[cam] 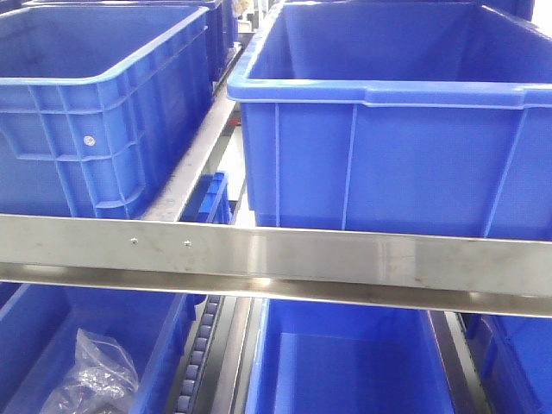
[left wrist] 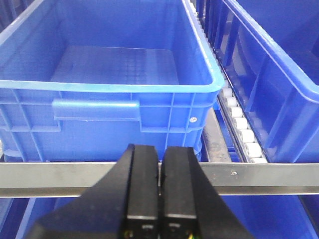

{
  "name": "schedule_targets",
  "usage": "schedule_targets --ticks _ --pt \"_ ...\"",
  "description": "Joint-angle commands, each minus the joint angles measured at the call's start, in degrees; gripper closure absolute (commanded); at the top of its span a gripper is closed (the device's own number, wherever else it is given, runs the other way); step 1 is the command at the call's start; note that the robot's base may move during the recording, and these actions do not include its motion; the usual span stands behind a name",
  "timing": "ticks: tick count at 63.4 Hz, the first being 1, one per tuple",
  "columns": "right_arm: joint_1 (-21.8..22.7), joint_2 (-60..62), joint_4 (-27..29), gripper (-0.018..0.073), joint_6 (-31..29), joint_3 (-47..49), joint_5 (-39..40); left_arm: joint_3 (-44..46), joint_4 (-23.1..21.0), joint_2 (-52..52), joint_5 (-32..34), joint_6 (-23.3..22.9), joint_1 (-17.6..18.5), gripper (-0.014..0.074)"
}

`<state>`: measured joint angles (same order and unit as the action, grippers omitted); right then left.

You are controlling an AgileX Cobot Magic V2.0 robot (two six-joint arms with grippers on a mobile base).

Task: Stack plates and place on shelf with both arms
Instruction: 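Raise the empty right gripper out of the blue bin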

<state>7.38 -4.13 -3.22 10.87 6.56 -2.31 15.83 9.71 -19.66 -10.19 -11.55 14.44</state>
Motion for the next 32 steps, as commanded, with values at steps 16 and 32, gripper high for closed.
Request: schedule_targets --ticks 16,32 --pt "0.42 5.91 0.03 0.0504 -0.18 -8.24 2.69 1.77 -0.11 -0.8 5.3 -0.53 -0.14 0.0513" --pt "0.42 5.84 0.05 0.0504 -0.18 -8.24 -0.53 1.77 -0.11 -0.8 5.3 -0.53 -0.14 0.0513"
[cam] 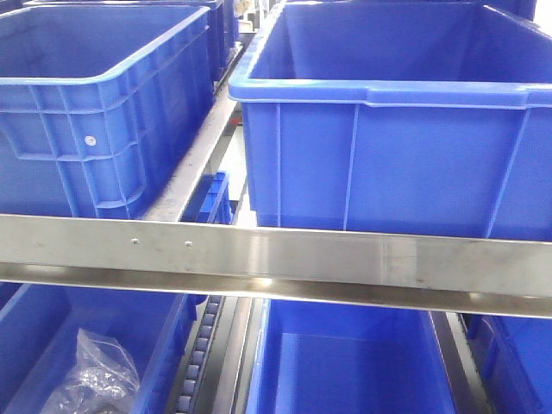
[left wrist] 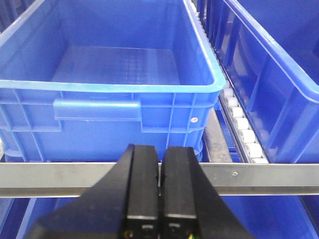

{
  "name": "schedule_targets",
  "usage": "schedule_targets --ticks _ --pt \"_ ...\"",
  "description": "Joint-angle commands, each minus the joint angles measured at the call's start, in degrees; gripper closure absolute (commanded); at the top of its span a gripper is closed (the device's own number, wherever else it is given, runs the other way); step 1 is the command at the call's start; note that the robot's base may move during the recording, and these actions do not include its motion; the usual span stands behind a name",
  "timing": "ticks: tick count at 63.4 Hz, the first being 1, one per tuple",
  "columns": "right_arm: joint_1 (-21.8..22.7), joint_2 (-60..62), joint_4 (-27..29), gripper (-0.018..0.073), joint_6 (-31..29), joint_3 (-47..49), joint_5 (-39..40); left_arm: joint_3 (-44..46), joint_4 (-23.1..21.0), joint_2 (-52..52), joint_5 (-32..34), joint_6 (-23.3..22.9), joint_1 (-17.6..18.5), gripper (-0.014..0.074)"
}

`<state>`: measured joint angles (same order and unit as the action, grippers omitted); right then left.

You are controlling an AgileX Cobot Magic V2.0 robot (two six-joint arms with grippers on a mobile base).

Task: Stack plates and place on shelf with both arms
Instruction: 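Raise the empty right gripper out of the blue bin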

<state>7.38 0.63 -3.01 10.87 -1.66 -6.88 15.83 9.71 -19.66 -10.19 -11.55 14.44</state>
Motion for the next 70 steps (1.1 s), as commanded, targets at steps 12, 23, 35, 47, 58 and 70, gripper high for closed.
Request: schedule_targets --ticks 12,23,35,47,58,70 --pt "0.42 1.09 -0.16 0.0504 -0.18 -0.02 4.12 1.77 -0.11 -0.8 5.3 -0.53 -0.14 0.0513" --pt "0.42 1.09 0.01 0.0504 -0.25 -0.02 4.15 1.77 -0.11 -0.8 5.3 -0.53 -0.14 0.0513" --pt "0.42 1.09 1.97 0.0504 -0.29 -0.02 4.15 1.77 -0.11 -0.8 5.3 -0.53 -0.14 0.0513" --pt "0.42 1.09 2.03 0.0504 -0.36 -0.02 4.15 1.77 -0.11 -0.8 5.3 -0.53 -0.14 0.0513" --pt "0.42 1.09 2.17 0.0504 -2.58 -0.02 4.15 1.77 -0.11 -0.8 5.3 -0.53 -0.14 0.0513" --pt "0.42 1.09 2.7 0.0504 -3.34 -0.02 4.15 1.77 -0.11 -0.8 5.3 -0.53 -0.14 0.0513"
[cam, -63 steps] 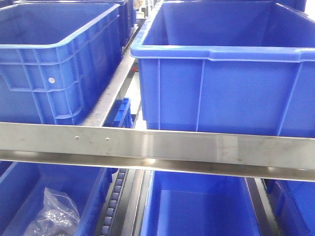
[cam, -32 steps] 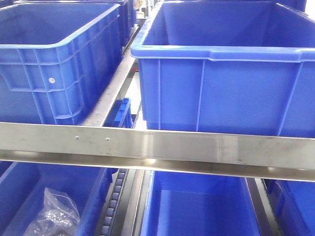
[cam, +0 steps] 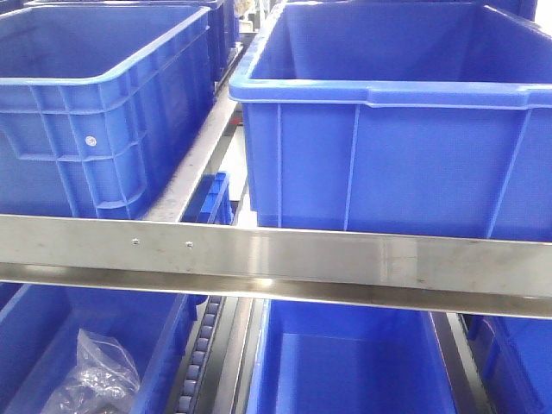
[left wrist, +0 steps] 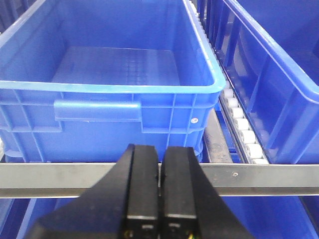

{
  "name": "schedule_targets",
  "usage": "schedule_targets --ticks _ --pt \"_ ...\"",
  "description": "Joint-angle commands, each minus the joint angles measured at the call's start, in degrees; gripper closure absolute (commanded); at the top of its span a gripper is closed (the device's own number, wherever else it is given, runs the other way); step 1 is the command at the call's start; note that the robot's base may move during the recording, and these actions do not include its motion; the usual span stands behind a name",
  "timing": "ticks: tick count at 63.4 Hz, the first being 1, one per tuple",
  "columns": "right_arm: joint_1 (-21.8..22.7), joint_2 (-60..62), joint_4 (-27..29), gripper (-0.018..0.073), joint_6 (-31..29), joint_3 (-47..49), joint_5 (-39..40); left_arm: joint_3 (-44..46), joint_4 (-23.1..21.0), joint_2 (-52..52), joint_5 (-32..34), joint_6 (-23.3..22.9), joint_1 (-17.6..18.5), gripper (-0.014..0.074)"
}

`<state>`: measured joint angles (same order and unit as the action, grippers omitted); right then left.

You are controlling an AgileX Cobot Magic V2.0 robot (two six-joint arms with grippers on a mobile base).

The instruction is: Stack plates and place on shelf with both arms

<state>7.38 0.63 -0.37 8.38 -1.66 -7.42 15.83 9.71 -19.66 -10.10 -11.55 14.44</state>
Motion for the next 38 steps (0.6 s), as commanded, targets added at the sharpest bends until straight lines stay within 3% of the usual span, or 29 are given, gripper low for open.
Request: schedule_targets --ticks 1,38 --pt "0.42 1.09 0.06 0.0504 -0.84 -0.02 4.69 1.77 -0.11 -0.8 5.21 -0.53 -0.14 0.0513" --pt "0.42 1.09 0.05 0.0504 -0.84 -0.02 4.68 1.77 -0.11 -0.8 5.21 -0.53 -0.14 0.0513"
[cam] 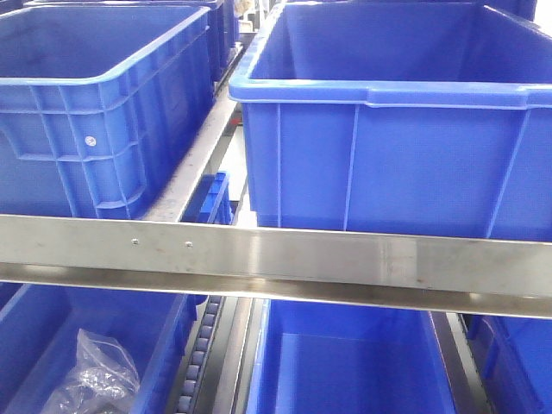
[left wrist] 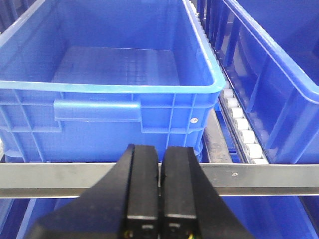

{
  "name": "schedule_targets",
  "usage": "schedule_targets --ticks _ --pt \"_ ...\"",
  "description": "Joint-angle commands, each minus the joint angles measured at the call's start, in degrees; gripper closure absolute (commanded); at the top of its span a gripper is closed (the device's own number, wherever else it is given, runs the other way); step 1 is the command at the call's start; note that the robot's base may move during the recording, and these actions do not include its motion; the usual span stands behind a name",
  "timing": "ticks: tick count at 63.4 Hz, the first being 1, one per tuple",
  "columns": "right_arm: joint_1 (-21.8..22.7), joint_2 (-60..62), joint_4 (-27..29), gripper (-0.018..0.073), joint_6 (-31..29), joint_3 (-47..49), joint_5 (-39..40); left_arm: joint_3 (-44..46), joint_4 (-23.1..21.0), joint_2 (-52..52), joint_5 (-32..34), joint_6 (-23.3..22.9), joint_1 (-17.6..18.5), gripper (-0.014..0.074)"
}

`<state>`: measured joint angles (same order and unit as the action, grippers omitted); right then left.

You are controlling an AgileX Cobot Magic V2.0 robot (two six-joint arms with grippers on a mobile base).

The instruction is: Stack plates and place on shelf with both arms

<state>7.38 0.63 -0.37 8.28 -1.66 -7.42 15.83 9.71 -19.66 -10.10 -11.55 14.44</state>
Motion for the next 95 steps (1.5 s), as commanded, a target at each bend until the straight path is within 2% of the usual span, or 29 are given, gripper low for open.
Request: schedule_targets --ticks 1,19,27,40,48,52,57,88,95 --pt "0.42 1.09 0.05 0.0504 -0.75 -0.02 4.68 1.77 -0.11 -0.8 5.21 -0.53 -0.14 0.0513" --pt "0.42 1.09 0.05 0.0504 -0.75 -0.02 4.68 1.77 -0.11 -0.8 5.21 -0.53 -0.14 0.0513" --pt "0.42 1.09 0.05 0.0504 -0.75 -0.02 4.68 1.77 3.77 0.76 5.37 -0.32 -0.75 0.0513" --pt "0.42 1.09 0.05 0.0504 -0.75 -0.02 4.68 -5.07 3.1 9.71 8.95 -0.32 -5.66 0.0513" --pt "0.42 1.09 0.05 0.0504 -0.75 -0.02 4.68 -13.55 0.88 15.78 13.94 -0.32 -6.73 0.0513" --pt "0.42 1.09 0.05 0.0504 -0.75 -0.02 4.68 -16.58 -0.91 18.21 14.44 -0.32 -6.73 0.0513" --pt "0.42 1.09 0.05 0.0504 -0.75 -0.02 4.68 -16.27 -2.32 21.38 9.69 -0.32 -6.73 0.0513" --pt "0.42 1.09 0.05 0.0504 -0.75 -0.02 4.68 -16.44 -2.48 21.17 10.1 -0.32 -6.37 0.0513" --pt "0.42 1.09 0.05 0.0504 -0.75 -0.02 4.68 -16.44 -3.96 21.06 10.69 -0.22 -6.37 0.0513"
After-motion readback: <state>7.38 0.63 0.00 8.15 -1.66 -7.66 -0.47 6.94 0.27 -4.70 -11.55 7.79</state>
